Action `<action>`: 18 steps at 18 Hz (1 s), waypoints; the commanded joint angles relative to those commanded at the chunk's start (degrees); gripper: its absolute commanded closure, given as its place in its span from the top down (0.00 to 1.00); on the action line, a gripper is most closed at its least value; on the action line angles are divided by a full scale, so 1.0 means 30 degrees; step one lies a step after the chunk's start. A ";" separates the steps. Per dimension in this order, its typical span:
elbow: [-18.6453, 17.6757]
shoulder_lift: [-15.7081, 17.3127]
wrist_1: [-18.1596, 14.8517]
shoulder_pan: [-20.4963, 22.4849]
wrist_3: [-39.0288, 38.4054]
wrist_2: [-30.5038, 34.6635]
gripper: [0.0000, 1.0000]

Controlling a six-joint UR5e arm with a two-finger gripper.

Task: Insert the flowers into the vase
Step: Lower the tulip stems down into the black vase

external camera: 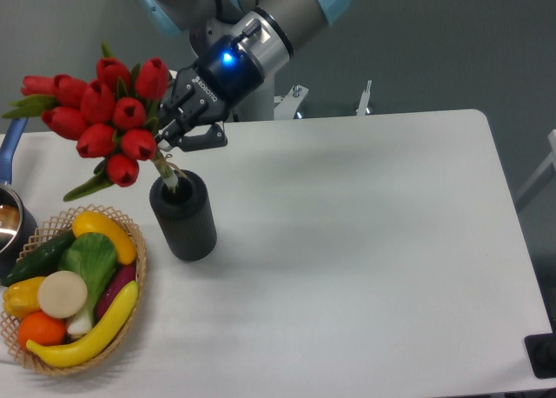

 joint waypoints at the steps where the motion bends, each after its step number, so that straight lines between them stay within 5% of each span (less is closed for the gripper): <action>1: -0.0236 0.0058 0.0000 0.0000 0.0209 -0.0117 0.00; 14: -0.0940 -0.0292 0.0000 -0.0088 0.1646 -0.0002 0.01; 18: -0.2049 -0.0468 0.0000 -0.0088 0.3544 0.0057 0.01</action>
